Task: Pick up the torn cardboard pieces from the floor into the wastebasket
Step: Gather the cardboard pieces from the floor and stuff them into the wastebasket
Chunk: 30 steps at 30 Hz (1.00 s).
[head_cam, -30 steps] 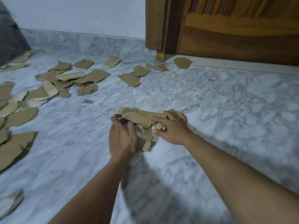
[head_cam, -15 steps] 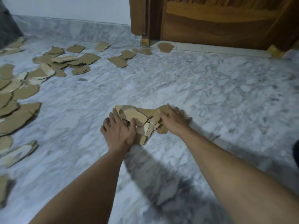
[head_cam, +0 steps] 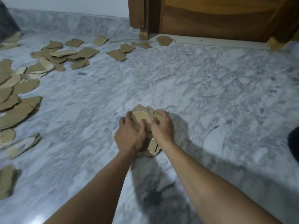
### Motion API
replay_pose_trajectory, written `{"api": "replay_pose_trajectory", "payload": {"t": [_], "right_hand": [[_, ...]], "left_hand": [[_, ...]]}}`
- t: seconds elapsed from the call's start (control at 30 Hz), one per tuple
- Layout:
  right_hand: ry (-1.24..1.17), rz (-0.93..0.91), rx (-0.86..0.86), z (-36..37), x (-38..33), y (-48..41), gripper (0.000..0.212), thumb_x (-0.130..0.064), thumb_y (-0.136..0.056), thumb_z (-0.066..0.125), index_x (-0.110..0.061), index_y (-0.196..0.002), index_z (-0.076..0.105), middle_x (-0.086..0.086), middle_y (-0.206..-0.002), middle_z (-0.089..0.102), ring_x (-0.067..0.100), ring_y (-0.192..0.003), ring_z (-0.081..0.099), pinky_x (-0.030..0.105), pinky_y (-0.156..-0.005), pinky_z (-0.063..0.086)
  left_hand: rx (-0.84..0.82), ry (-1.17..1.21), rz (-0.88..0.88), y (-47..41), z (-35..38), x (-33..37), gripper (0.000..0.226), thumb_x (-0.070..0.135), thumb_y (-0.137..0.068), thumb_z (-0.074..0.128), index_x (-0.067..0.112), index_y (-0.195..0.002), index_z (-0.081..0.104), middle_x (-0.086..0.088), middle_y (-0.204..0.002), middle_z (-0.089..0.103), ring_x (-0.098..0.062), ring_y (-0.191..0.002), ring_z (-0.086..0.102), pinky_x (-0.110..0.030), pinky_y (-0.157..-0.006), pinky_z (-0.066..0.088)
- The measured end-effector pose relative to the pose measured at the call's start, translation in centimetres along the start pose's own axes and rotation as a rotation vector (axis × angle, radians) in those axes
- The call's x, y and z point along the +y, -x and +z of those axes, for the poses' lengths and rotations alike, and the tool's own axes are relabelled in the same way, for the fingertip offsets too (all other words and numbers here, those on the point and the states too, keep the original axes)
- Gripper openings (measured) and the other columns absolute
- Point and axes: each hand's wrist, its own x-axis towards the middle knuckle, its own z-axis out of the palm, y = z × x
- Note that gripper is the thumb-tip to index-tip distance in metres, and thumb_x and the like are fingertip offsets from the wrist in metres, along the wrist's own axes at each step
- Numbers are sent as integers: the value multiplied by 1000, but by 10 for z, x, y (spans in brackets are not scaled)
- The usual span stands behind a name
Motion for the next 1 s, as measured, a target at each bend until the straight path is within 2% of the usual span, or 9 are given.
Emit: {"api": "replay_pose_trajectory", "payload": {"t": [0.1, 0.2, 0.4, 0.63, 0.73, 0.83, 0.87, 0.93, 1.0], "right_hand": [[-75, -25, 41, -20, -4, 8, 38, -16, -100, 55, -23, -138, 57, -6, -138, 59, 4, -109, 53, 6, -78, 36], [-54, -58, 100, -57, -16, 10, 35, -15, -100, 55, -20, -135, 58, -1, -136, 61, 3, -103, 51, 2, -69, 35], [63, -172, 305, -178, -79, 7, 35, -19, -100, 54, -18, -134, 58, 2, -139, 59, 20, -126, 54, 22, -93, 38], [224, -188, 497, -367, -135, 12, 26, -25, -95, 55, -20, -118, 66, -5, -117, 62, 13, -103, 57, 24, -78, 37], [253, -148, 616, -444, -127, 26, 22, -21, -81, 49, -12, -89, 68, 2, -90, 65, 25, -88, 62, 28, -59, 35], [198, -76, 712, -502, -96, 41, 30, -14, -79, 48, -2, -93, 70, 19, -97, 68, 39, -94, 62, 39, -70, 52], [198, -49, 732, -518, -83, 43, 21, -9, -80, 47, -1, -82, 67, 21, -88, 65, 42, -85, 59, 40, -68, 50], [189, 26, 731, -548, -57, 42, 18, -4, -83, 46, -14, -68, 49, 9, -67, 46, 32, -70, 45, 32, -55, 37], [192, 96, 689, -575, -31, 41, 14, -4, -95, 44, -17, -90, 48, -3, -74, 40, 20, -71, 42, 12, -48, 35]], "left_hand": [[6, 215, 14, 10, 0, 13, 62, 47, -94, 57, 22, -149, 44, -5, -142, 54, -27, -126, 53, -37, -101, 39], [-2, 342, 68, 19, -4, 48, 60, 44, -93, 60, 20, -146, 49, -5, -138, 58, -25, -127, 53, -32, -100, 36], [-16, 504, 231, 31, -25, 176, 58, 46, -89, 57, 22, -142, 53, -4, -133, 62, -24, -123, 56, -26, -89, 33], [-73, 644, 395, 84, -34, 360, 48, 37, -91, 55, 19, -136, 57, -9, -125, 63, -29, -113, 58, -28, -83, 33], [-144, 683, 479, 122, -15, 431, 48, 39, -89, 54, 19, -132, 59, -9, -119, 65, -30, -108, 61, -31, -81, 37], [-237, 637, 534, 163, 17, 476, 51, 41, -86, 53, 19, -131, 60, -11, -123, 64, -33, -111, 60, -35, -85, 43], [-268, 624, 559, 174, 29, 488, 50, 41, -86, 52, 18, -130, 60, -12, -124, 64, -34, -111, 60, -37, -87, 45], [-369, 575, 611, 191, 53, 508, 50, 40, -88, 52, 17, -131, 59, -13, -127, 62, -36, -113, 59, -37, -88, 45], [-515, 478, 653, 199, 74, 523, 51, 41, -88, 49, 12, -128, 60, -15, -127, 61, -37, -115, 58, -36, -88, 43]]}}
